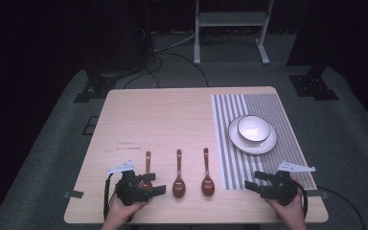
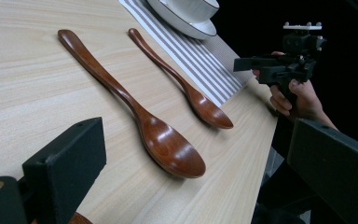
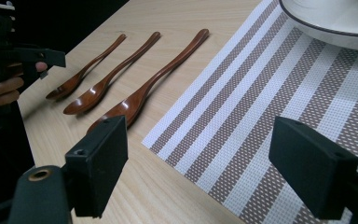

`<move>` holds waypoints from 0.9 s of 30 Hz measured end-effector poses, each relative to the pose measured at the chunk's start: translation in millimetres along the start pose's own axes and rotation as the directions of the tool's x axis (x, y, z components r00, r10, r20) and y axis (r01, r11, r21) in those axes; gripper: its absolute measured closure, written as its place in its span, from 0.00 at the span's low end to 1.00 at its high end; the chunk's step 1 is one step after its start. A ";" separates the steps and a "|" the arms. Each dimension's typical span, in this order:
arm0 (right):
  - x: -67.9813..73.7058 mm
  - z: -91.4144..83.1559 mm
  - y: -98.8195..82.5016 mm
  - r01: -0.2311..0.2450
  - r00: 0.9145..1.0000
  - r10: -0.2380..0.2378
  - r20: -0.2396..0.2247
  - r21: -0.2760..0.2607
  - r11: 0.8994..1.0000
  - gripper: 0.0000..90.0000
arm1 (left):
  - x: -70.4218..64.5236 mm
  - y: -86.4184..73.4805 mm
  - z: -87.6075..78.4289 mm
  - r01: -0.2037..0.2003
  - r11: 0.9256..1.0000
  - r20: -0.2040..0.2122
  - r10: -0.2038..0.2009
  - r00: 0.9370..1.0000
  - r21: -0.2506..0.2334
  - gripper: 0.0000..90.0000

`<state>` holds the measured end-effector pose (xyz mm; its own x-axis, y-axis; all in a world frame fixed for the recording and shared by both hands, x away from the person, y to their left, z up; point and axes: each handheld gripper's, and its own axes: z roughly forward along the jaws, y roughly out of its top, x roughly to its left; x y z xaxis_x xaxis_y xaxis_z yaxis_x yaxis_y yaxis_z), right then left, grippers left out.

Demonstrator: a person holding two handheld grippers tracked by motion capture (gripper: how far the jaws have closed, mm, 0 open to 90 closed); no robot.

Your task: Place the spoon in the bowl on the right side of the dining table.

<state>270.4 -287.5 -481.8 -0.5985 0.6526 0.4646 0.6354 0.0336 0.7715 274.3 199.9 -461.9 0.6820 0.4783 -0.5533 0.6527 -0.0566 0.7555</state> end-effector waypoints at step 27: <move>8.0 25.1 33.2 0.032 0.997 -0.030 -0.069 0.039 0.999 0.20 | -11.8 4.1 13.4 -0.015 0.999 0.048 0.013 0.999 0.041 0.04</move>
<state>299.0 -262.1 -463.4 -0.6492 0.5977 0.4704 0.6344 0.0844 0.7684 273.4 182.3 -457.0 0.7054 0.4352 -0.5596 0.6554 -0.0996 0.7487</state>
